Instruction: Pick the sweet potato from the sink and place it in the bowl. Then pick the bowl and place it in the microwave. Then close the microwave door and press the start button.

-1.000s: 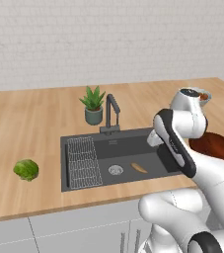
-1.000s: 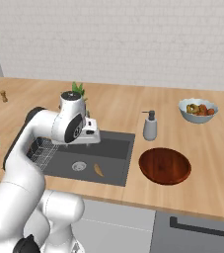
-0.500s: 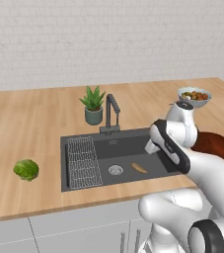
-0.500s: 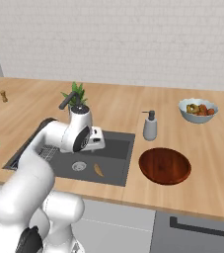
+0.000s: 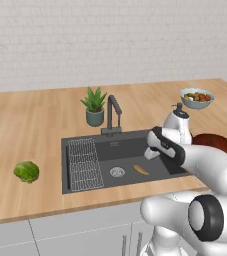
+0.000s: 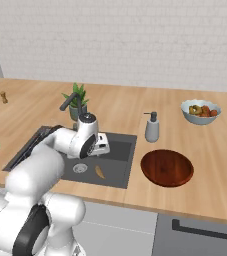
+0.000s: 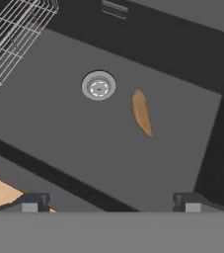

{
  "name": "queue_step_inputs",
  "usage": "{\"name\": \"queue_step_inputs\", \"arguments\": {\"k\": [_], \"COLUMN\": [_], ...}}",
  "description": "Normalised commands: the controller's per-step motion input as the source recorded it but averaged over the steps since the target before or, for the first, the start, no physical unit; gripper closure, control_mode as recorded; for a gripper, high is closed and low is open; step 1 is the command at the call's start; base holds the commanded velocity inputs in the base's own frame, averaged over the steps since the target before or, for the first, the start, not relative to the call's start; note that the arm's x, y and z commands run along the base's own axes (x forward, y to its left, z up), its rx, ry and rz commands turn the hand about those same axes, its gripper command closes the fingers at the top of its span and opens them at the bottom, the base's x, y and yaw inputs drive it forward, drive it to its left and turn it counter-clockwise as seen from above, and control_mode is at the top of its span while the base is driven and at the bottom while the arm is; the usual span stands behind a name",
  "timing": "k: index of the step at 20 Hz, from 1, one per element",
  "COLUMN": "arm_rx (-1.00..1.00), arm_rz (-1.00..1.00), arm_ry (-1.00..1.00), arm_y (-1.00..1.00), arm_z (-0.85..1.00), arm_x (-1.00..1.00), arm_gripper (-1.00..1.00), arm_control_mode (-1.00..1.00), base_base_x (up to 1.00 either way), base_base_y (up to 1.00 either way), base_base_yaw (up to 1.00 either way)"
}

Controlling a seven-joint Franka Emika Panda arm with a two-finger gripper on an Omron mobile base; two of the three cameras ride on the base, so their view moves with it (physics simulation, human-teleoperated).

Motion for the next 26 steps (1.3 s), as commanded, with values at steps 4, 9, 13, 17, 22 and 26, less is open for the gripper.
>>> {"name": "queue_step_inputs", "arguments": {"k": [4,9,13,17,22,26], "arm_rx": [0.0,0.0,0.0,0.0,0.0,0.0], "arm_rz": [0.01,0.0,0.0,0.0,0.0,0.0], "arm_ry": [0.0,0.01,0.03,0.07,0.1,0.06], "arm_y": [-0.01,0.0,-0.01,0.0,0.04,0.0], "arm_z": [-0.42,-0.32,-0.2,-0.22,-0.27,-0.33], "arm_x": [0.31,0.36,0.52,0.44,0.48,0.5], "arm_gripper": [-1.0,-1.0,-1.0,-1.0,-1.0,-1.0], "arm_control_mode": [-1.0,-1.0,-1.0,-1.0,-1.0,-1.0], "base_base_x": [0.0,0.0,0.0,0.0,0.0,0.0], "base_base_y": [0.0,0.0,0.0,0.0,0.0,0.0], "base_base_yaw": [0.0,0.0,0.0,0.0,0.0,0.0]}}
